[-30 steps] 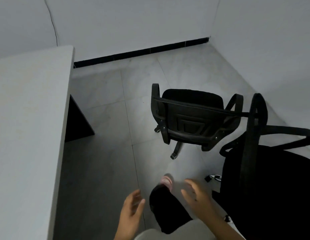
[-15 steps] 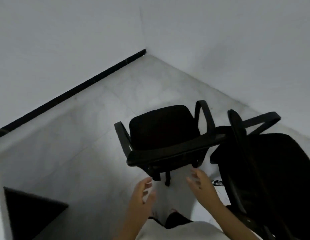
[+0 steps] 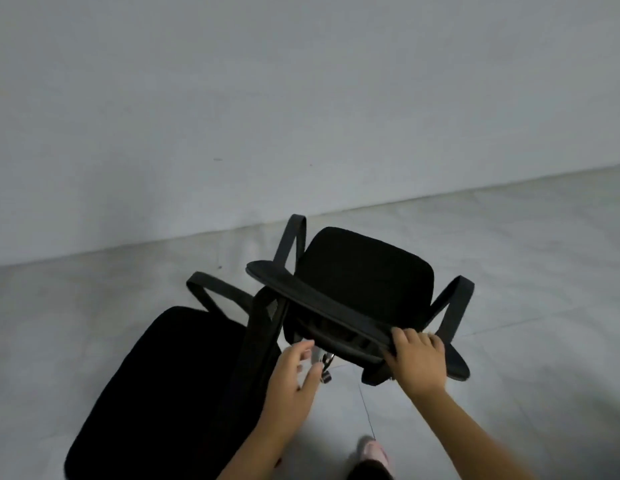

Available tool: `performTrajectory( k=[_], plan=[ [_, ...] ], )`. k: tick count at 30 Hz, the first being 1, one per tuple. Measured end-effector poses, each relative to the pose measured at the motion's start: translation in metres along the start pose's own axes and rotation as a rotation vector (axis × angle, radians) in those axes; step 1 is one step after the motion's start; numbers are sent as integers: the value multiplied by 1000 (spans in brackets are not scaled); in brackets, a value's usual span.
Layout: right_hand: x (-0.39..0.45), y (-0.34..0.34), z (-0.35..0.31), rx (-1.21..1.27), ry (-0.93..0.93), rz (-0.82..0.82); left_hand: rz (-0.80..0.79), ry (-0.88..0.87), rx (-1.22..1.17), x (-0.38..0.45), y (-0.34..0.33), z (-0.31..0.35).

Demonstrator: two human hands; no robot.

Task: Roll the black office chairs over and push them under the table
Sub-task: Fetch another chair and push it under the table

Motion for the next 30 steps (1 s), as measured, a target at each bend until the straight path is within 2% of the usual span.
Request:
performTrajectory(
  k=[3,5,9,11,16,19,24,26,30],
  plan=[
    [3,-6,7,-33,55,54,-4,-74,106,33,-9,4],
    [9,-7,18,-20,55,93,-6,-139,265,54,-16,7],
    [19,-1,50,-67,72,134,12,-375,894,95,-37,4],
    [29,0,70,-97,96,153,-23,-424,1067,111,-48,2],
    [72,4,120,-123,212,198,-134,-520,1186,140,-76,13],
    [107,8,145,-128,303,210,-166,-512,1183,163,-89,20],
    [163,13,167,-118,430,256,-186,-359,1132,195,-105,27],
    [184,12,169,-120,476,264,-140,-309,1143,207,-107,28],
    [225,12,163,-103,513,275,-151,-226,1104,235,-100,33]
  ],
)
Point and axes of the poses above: each hand's wrist, its own x-axis towards the middle knuckle, its own y-axis out of the back of the hand, z = x × y, the point moved 2 cm from there along x, towards the middle knuckle, and after that the axes turned 6 degrees about -z, right-handed, at the moved point
